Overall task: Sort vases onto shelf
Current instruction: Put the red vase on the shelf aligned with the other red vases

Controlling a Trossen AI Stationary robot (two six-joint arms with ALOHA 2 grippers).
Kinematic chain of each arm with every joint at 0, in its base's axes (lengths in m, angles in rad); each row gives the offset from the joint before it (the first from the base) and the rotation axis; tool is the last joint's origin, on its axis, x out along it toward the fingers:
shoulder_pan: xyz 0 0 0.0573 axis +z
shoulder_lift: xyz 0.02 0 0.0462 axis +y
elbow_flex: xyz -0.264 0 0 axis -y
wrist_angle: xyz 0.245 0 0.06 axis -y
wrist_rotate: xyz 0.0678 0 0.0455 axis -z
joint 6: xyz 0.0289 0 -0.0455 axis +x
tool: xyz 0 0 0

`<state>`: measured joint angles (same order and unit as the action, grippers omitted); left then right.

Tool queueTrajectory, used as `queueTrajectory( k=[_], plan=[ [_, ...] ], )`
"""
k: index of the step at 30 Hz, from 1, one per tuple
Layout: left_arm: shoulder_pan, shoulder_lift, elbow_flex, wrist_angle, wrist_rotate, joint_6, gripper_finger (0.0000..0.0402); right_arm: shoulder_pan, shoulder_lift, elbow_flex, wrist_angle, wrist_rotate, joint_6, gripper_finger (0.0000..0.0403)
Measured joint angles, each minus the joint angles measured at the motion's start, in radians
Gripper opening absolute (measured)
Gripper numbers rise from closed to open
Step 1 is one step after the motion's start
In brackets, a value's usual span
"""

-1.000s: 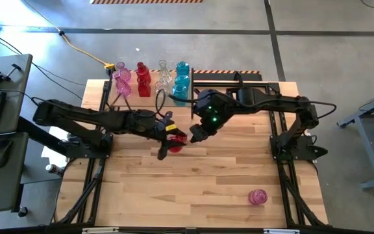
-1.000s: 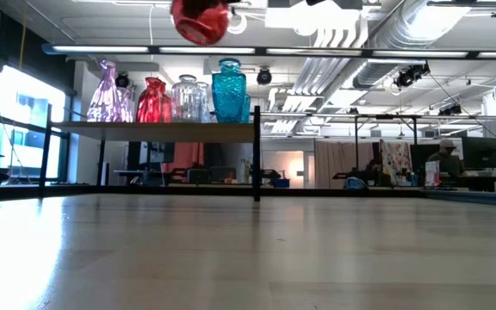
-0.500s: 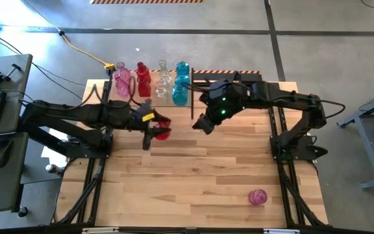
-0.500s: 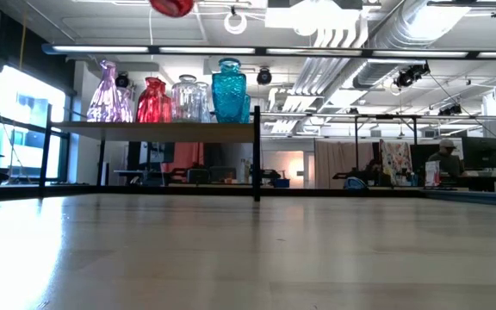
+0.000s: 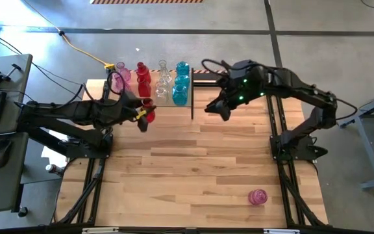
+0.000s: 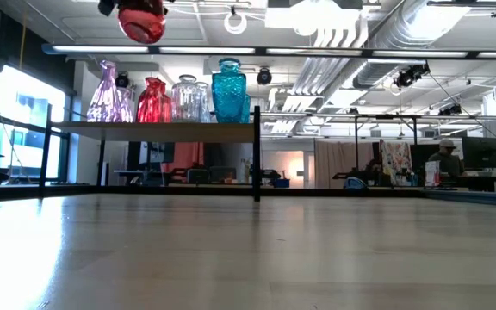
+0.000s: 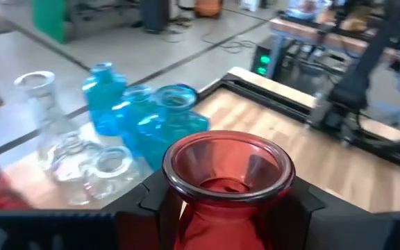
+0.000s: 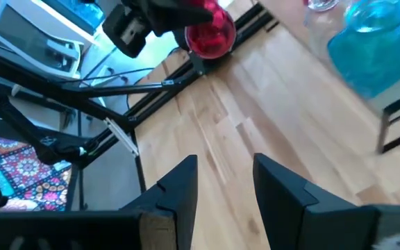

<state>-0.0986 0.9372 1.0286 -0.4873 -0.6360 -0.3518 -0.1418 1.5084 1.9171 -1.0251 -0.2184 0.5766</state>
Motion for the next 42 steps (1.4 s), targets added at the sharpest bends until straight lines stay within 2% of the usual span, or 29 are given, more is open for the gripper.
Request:
queueTrajectory(
  k=[5, 16, 24, 31, 42],
  plan=[
    [0.0, -0.006, 0.0, -0.055, -0.076, -0.064, 0.0144, -0.038, -0.044, 0.0, -0.038, -0.001, -0.062, 0.0119],
    [0.0, -0.006, -0.006, -0.286, -0.212, -0.219, 0.0148, -0.09, -0.149, 0.0, -0.083, 0.004, -0.139, 0.0119],
    [-0.009, -0.057, -0.157, -0.253, -0.207, -0.319, 0.015, -0.09, -0.19, 0.0, -0.108, 0.046, -0.161, 0.0119],
    [-0.02, -0.119, -0.301, -0.052, -0.245, -0.271, 0.0151, -0.09, -0.195, -0.001, -0.109, 0.054, -0.177, 0.0119],
    [-0.005, -0.16, -0.557, 0.431, -0.342, -0.076, 0.0152, -0.09, -0.195, -0.001, -0.116, 0.058, -0.214, 0.0119]
  ],
)
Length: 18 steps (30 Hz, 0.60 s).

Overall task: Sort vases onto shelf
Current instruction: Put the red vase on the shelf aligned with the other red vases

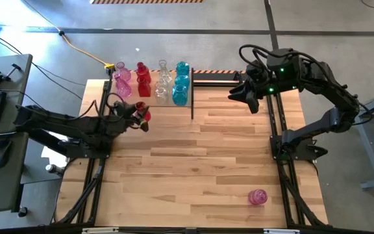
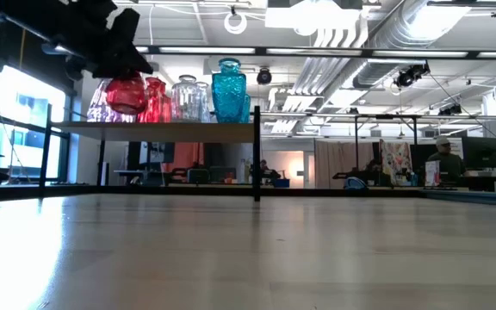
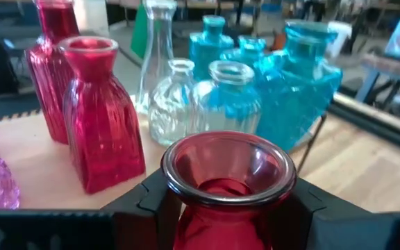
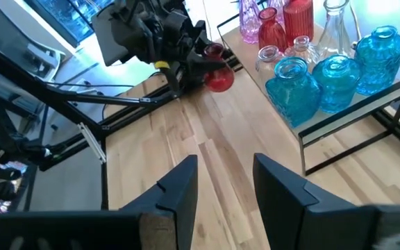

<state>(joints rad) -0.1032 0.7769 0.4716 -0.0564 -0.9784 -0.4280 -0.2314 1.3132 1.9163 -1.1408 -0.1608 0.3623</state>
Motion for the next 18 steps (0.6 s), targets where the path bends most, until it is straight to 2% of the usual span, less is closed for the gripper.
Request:
queueTrajectory(
  k=[5, 9, 14, 18],
  plan=[
    [0.047, 0.003, -0.078, 0.24, -0.003, 0.147, 0.0152, 0.0, 0.0, 0.0, -0.001, 0.0, -0.016, 0.0119],
    [0.099, 0.003, -0.096, 0.27, 0.006, 0.171, 0.0152, 0.0, 0.0, 0.0, 0.0, 0.0, -0.016, 0.0119],
    [0.186, 0.003, -0.098, 0.271, 0.125, 0.171, 0.0152, 0.0, 0.0, 0.0, -0.001, -0.001, -0.016, 0.0119],
    [0.23, 0.003, -0.098, 0.273, 0.14, 0.195, 0.0152, 0.0, 0.0, 0.0, -0.001, -0.001, -0.004, 0.0119]
  ],
)
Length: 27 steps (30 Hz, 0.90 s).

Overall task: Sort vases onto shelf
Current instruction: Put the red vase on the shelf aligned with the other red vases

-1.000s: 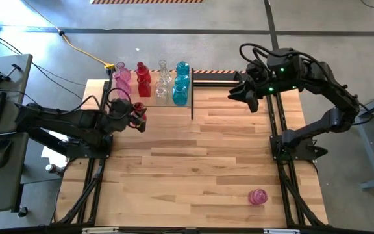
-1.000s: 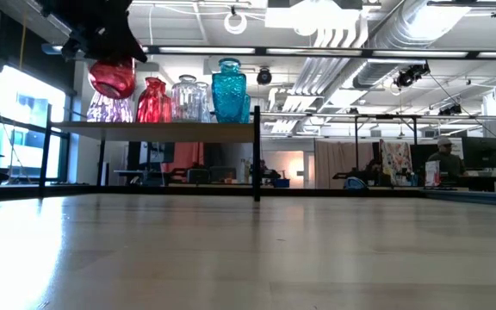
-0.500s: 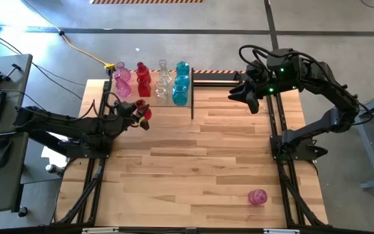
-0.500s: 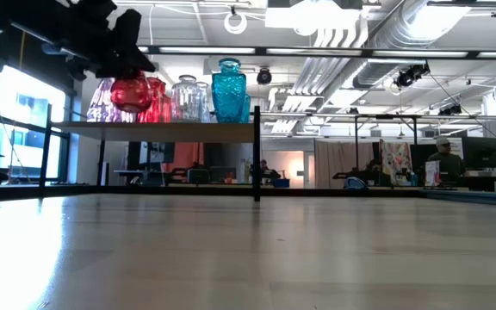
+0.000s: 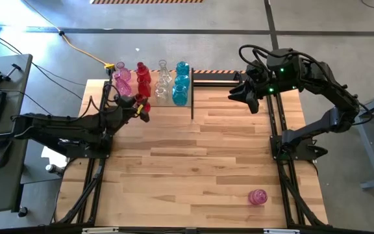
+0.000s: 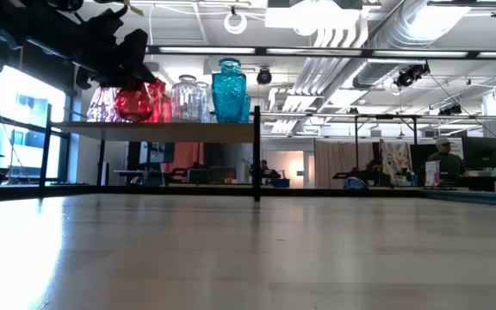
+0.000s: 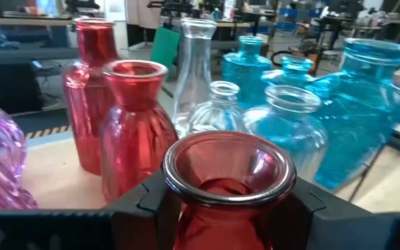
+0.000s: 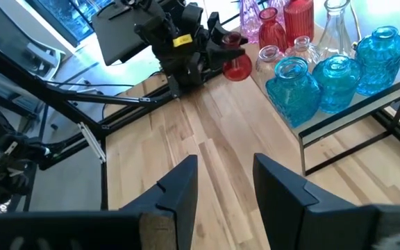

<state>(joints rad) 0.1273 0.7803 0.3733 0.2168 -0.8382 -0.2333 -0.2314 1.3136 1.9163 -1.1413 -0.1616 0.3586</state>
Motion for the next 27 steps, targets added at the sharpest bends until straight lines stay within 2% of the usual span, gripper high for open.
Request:
queueTrajectory(
  k=[27],
  plan=[
    [0.135, 0.014, 0.001, 0.035, 0.098, 0.046, 0.015, 0.0, 0.0, 0.0, 0.0, -0.003, 0.007, 0.0119]
  ],
)
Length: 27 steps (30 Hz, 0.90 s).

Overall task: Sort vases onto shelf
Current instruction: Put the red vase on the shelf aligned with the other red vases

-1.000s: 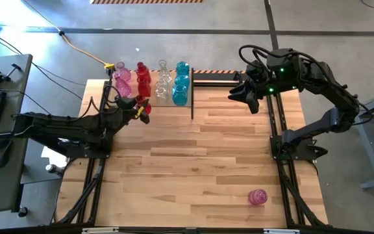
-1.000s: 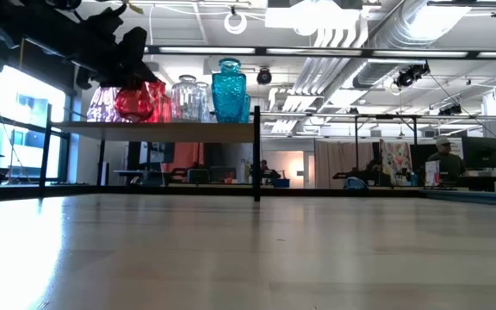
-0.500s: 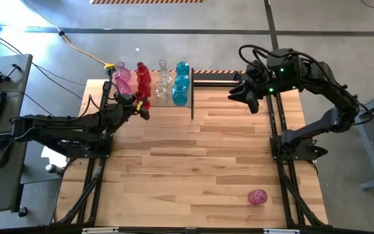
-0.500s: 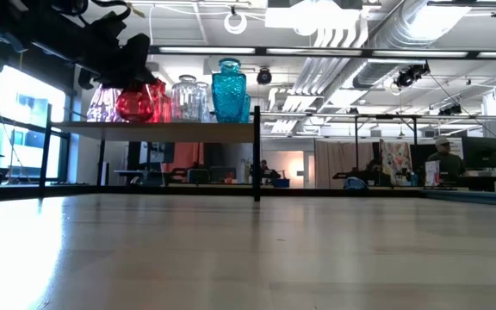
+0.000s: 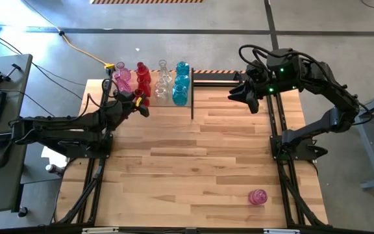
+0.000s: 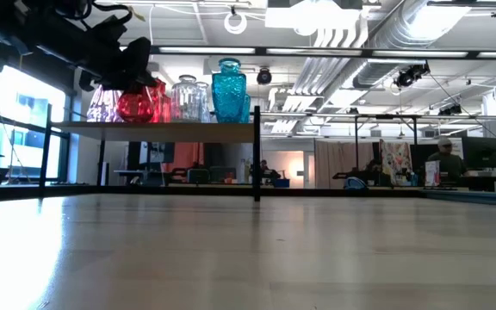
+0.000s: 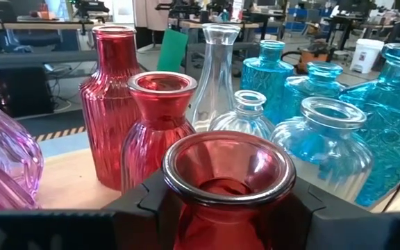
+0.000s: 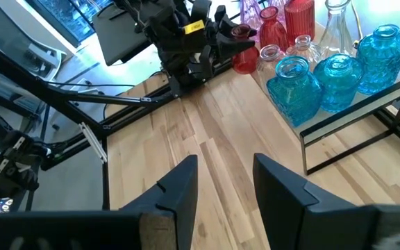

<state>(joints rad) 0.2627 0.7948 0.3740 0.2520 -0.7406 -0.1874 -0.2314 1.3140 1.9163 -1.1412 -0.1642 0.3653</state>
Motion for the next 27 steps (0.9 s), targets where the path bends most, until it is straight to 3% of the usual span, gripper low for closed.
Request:
queueTrajectory(
  k=[8, 17, 21, 27],
  plan=[
    [0.019, 0.0, 0.0, 0.007, 0.06, 0.008, 0.015, 0.0, 0.0, 0.0, 0.0, 0.0, 0.0, 0.0119],
    [0.019, 0.022, 0.0, 0.04, 0.054, 0.009, 0.015, 0.0, 0.0, 0.0, 0.0, 0.001, 0.0, 0.0119],
    [0.02, 0.03, 0.0, 0.04, 0.006, 0.041, 0.015, 0.0, 0.0, 0.0, 0.0, 0.003, 0.0, 0.0119],
    [0.019, 0.036, 0.0, 0.048, 0.033, 0.042, 0.015, 0.0, 0.0, 0.0, 0.0, 0.003, 0.0, 0.0119]
  ],
)
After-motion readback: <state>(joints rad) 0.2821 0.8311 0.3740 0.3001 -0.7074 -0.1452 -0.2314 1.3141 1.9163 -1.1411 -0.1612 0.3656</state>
